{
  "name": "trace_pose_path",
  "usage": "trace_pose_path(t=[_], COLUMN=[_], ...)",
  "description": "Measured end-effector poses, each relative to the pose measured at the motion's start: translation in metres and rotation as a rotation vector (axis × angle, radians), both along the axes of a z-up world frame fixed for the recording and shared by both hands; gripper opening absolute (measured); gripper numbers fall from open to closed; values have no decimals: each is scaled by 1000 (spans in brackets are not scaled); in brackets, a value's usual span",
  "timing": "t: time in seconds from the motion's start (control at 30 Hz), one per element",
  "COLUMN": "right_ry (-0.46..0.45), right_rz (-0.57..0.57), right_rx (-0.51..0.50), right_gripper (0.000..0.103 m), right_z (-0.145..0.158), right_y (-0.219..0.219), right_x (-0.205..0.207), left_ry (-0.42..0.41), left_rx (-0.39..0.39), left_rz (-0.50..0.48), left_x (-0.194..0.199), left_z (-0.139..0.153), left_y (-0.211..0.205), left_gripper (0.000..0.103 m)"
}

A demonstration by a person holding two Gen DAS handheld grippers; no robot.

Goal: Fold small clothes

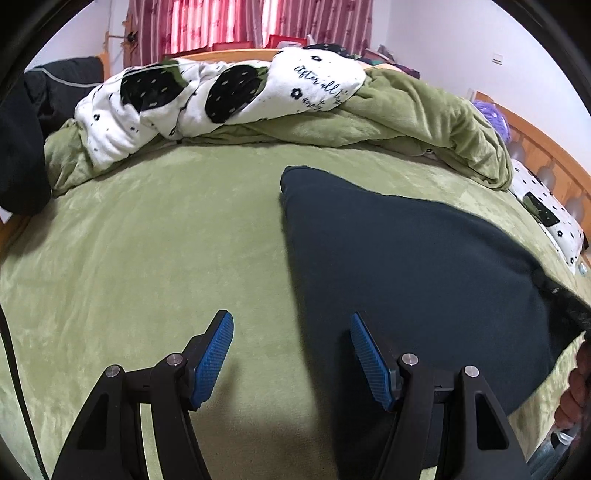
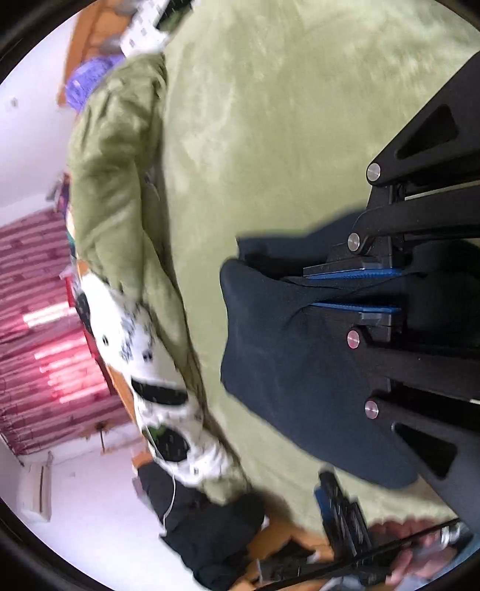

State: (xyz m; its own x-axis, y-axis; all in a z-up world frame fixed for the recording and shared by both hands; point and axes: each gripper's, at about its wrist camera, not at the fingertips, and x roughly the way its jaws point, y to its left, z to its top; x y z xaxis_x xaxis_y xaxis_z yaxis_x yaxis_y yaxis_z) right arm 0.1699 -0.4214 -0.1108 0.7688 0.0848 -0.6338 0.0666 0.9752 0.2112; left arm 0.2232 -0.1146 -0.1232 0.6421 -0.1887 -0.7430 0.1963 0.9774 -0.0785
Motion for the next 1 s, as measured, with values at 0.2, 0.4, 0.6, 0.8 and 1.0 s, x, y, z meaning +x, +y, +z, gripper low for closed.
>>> trace_pose_path(t=[0.2,0.4,0.6,0.8,1.0], right_ry=[185,148,164,141,106], right_rz=[-44,-73,-92,-91,-101], right_rx=[-65,-122,-83,-115,-92], right_gripper=[14,29,35,35,35], right_z=[-53,-53,-57,-46,-35], right_y=[-8,-11,-17,-13,-16], right_x=[19,11,13,10,8], left_ry=[17,29,41,42,48], left_rx=[-19,6,22,29,18], left_rz=[-24,-44,-46,-45,-37], left_x=[1,-2,-5,-9,-14], left_z=[-4,-15,-23,-24,-24], left_y=[-13,-23,-23,-22,-19], left_gripper=[64,64,65,65,65])
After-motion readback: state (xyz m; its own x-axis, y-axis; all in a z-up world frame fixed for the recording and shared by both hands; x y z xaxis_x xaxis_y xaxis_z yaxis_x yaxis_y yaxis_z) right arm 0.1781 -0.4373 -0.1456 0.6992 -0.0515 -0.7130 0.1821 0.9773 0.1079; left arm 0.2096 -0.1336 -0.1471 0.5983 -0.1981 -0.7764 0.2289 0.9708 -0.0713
